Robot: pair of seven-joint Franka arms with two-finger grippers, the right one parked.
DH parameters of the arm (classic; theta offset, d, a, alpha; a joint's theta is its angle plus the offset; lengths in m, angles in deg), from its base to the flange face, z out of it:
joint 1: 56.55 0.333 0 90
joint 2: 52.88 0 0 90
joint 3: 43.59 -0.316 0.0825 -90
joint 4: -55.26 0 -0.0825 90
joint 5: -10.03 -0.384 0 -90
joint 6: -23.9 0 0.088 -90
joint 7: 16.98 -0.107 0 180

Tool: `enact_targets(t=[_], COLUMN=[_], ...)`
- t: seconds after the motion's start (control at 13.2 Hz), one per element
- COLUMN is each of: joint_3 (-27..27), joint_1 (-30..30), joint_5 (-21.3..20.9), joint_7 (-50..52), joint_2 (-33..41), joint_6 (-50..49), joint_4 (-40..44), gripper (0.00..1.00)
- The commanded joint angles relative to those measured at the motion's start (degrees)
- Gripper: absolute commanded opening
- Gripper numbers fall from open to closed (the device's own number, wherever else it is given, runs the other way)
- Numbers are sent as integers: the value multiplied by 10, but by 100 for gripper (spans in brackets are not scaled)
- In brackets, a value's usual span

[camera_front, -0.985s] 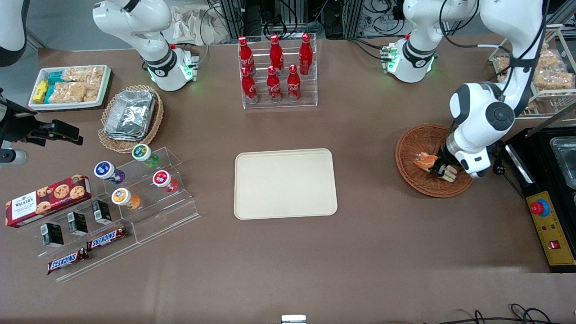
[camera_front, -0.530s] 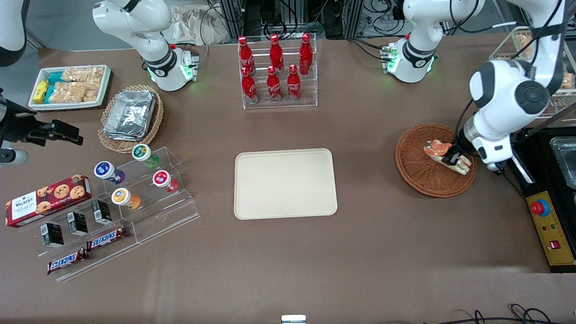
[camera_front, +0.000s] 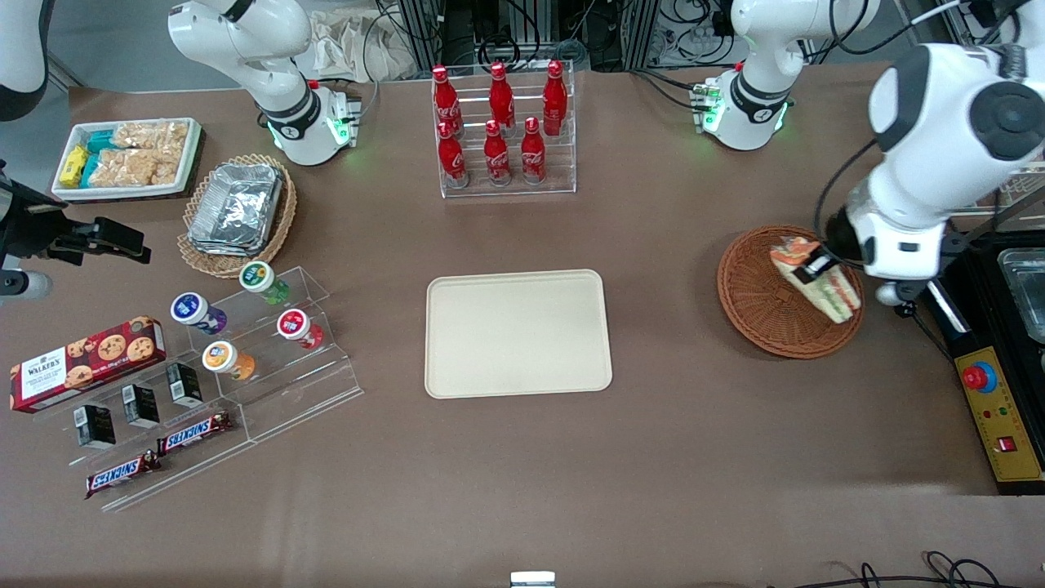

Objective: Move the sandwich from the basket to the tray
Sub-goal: 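Carry the sandwich over the cream tray with the left gripper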

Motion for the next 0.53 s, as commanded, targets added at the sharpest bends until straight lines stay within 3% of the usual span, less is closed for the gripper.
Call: enact_targets(t=[0.0,0.3,0.45], joint_3=[59,162,183], joint_1=[-4,-4,-13], joint_5=[20,22,20], joint_7=[-12,-23,-27], joint_2=[-50,-128,-174], joint_6=[-4,106,168], joint_4=[47,43,40], gripper=[0,0,0])
